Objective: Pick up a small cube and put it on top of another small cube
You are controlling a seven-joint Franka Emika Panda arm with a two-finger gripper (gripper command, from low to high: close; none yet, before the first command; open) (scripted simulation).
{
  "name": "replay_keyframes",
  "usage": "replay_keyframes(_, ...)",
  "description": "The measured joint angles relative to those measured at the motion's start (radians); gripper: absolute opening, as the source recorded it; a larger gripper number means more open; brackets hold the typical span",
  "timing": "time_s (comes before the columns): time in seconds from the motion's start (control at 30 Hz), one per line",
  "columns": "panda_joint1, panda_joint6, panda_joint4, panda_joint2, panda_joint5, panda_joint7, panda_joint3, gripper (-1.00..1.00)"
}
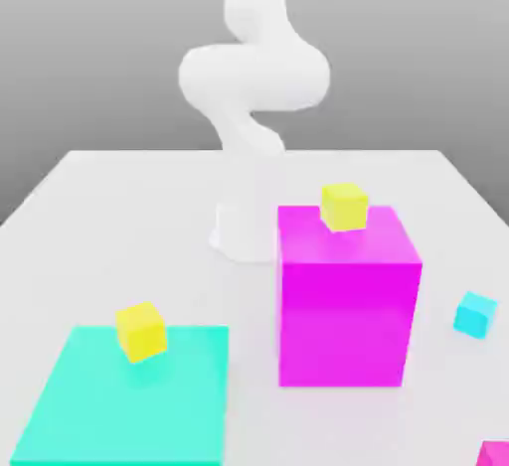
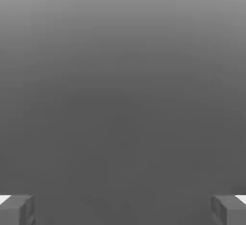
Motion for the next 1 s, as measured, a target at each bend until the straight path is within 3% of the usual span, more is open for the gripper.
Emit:
replay_keyframes(0.53,-0.003,0.094,0.117,0.584,-0.126,0.298,0.221,0.0)
replay_keyframes(1.0,0.152,0.174,0.219,1.092,-0.239,0.558,0.255,0.0)
